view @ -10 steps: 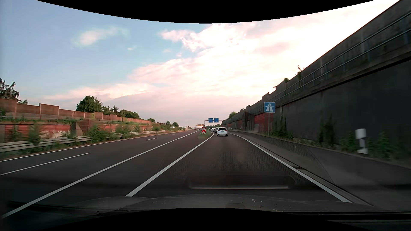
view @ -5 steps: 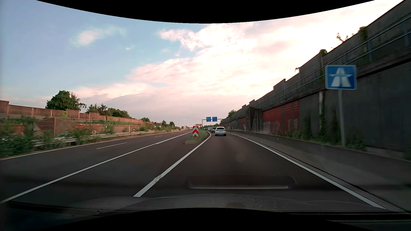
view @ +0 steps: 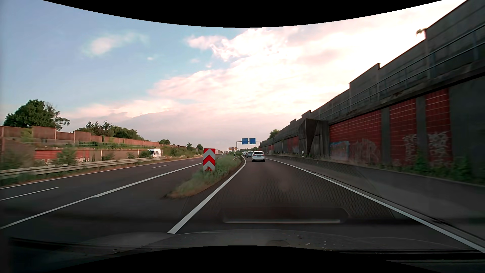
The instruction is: Follow the waypoints while adhering to traffic rules and regulations
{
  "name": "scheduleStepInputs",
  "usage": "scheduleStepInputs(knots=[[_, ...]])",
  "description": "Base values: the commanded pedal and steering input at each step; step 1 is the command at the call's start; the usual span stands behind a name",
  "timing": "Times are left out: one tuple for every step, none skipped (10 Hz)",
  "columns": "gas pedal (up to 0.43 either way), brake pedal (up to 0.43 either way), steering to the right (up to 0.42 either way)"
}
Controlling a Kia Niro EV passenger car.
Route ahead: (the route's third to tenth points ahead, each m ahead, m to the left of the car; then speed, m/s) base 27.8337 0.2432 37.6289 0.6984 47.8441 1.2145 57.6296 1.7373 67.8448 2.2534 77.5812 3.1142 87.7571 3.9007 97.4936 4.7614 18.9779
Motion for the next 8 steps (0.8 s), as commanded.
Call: scheduleStepInputs(knots=[[0.0, 0.006, -0.005], [0.0, 0.0, -0.008], [0.0, 0.0, -0.01], [0.0, 0.0, -0.012], [0.0, 0.0, -0.012], [0.0, 0.0, -0.012], [0.0, 0.0, -0.012], [0.0, 0.0, -0.012]])
